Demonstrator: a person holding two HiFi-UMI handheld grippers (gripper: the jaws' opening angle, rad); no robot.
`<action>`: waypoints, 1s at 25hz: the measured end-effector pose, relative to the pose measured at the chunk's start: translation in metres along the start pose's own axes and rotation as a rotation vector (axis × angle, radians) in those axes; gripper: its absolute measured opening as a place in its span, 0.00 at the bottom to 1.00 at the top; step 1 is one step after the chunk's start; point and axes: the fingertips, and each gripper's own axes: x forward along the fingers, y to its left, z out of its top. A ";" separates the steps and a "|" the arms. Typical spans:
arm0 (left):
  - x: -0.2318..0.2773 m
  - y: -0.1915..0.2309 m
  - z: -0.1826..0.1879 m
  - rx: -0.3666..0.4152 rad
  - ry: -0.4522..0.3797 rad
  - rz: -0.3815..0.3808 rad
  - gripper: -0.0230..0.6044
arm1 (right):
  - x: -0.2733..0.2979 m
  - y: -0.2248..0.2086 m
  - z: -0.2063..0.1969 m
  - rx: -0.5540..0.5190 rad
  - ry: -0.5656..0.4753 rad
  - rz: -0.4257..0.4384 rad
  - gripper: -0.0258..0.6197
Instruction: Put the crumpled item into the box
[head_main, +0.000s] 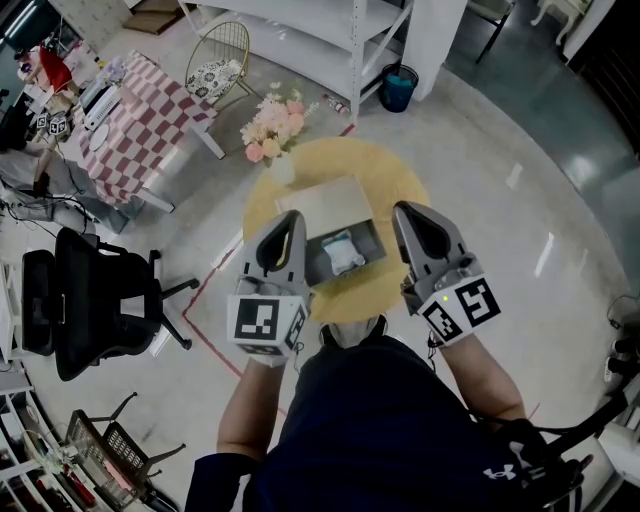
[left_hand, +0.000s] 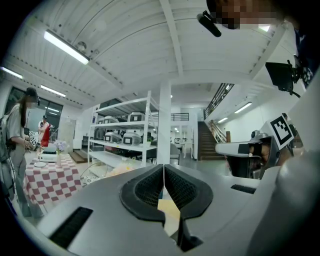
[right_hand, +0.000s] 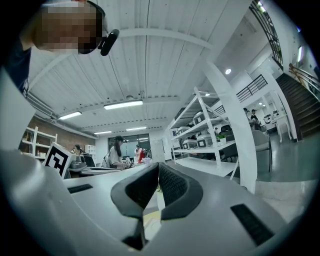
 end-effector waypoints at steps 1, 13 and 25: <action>0.000 0.000 0.000 -0.002 0.002 0.002 0.07 | 0.000 0.000 0.000 0.000 0.000 0.000 0.06; -0.003 -0.002 -0.002 0.004 0.006 0.003 0.07 | -0.002 0.000 -0.002 0.007 0.002 -0.007 0.06; -0.003 -0.001 -0.004 0.009 0.012 -0.001 0.07 | -0.001 0.002 -0.005 0.013 0.012 -0.002 0.06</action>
